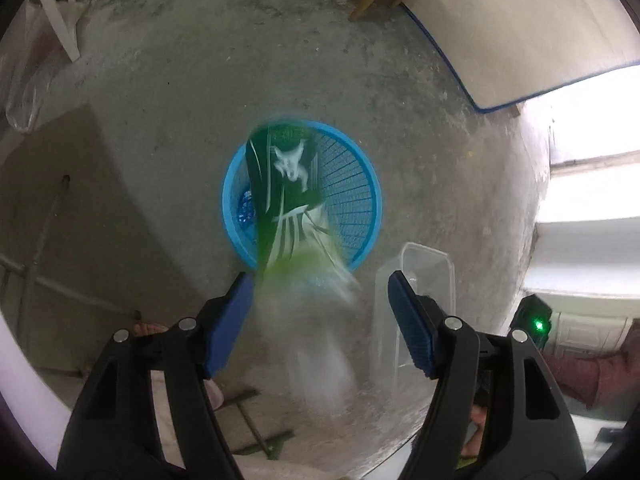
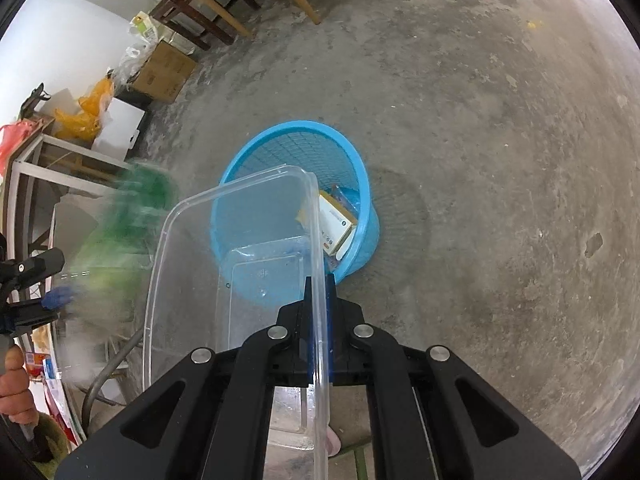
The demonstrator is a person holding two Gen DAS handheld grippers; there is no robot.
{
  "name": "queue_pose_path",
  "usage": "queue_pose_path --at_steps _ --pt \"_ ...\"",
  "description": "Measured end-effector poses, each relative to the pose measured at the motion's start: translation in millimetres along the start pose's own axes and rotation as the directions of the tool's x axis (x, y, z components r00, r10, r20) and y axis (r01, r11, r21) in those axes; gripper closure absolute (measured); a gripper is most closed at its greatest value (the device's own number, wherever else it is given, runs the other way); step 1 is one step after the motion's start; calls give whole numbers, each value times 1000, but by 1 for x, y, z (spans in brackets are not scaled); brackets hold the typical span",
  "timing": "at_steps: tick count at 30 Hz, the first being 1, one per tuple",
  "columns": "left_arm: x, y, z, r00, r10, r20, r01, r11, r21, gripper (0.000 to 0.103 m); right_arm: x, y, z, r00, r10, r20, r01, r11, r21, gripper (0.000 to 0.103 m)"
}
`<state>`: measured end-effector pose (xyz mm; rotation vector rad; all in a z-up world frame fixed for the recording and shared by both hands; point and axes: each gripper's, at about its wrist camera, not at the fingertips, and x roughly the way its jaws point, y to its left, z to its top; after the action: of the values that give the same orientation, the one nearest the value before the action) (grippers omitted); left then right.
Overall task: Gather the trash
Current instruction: 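Open both tools to drop the bottle and container into the wastebasket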
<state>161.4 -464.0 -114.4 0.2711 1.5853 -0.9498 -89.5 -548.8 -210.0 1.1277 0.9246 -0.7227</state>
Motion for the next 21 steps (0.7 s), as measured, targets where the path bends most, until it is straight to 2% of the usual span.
queue_pose_path --at_steps 6,14,17,21 --pt "-18 0 -9 998 22 56 -24 999 34 37 11 -2 7 999 -34 -10 34 999 -10 99" --pt "-83 18 -38 985 9 172 -22 997 71 37 23 16 22 995 -97 -1 97 993 -72 99" --pt "-111 30 -57 974 12 228 -31 997 77 37 30 33 35 991 -134 25 136 984 -115 98" --pt "-145 47 -87 947 38 320 -59 997 56 33 51 70 55 978 -195 71 205 961 -187 98"
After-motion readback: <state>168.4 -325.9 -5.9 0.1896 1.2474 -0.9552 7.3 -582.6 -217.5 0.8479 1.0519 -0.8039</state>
